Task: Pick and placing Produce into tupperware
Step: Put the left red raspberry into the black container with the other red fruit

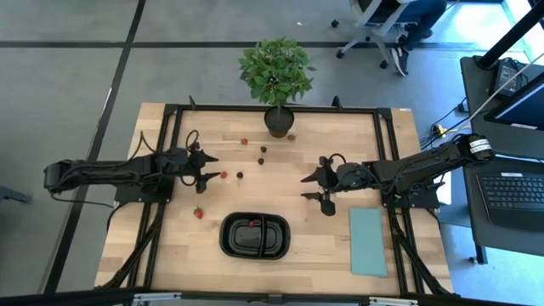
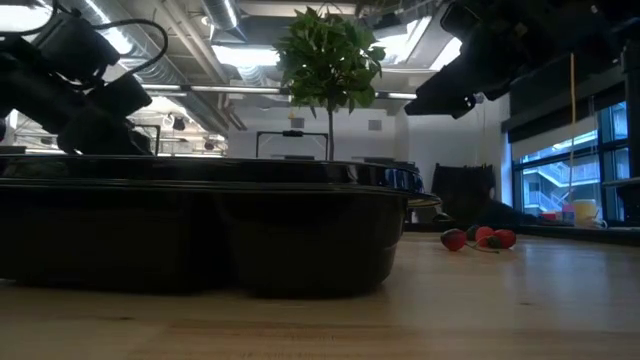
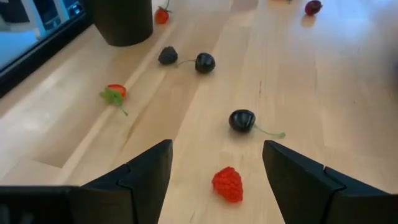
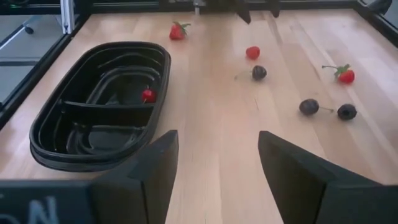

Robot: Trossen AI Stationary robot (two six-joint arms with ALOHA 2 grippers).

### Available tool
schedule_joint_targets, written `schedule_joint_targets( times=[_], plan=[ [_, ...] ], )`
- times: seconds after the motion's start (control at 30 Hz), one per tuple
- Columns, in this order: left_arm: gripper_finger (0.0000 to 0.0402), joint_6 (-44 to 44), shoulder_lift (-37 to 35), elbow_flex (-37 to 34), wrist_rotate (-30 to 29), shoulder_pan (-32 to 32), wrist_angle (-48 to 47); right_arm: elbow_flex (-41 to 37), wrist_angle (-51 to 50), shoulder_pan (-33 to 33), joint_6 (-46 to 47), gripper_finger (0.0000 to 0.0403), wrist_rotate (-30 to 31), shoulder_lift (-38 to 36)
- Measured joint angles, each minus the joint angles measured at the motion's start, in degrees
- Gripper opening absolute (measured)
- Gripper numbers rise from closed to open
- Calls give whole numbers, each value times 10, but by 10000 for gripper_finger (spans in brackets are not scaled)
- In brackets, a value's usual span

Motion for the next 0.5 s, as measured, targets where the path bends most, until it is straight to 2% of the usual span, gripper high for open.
schedule_joint_targets(
  times=[0.23, 0.37, 0.5],
  plan=[
    [244, -9, 60, 0, -44, -28, 22, 0, 8, 0, -12, 223, 0, 0],
    [244, -7, 89, 0, -47, -47, 72, 0, 7, 0, -12, 223, 0, 0],
    [244, -8, 118, 0, -61, -61, 77, 0, 7, 0, -12, 223, 0, 0]
  ],
)
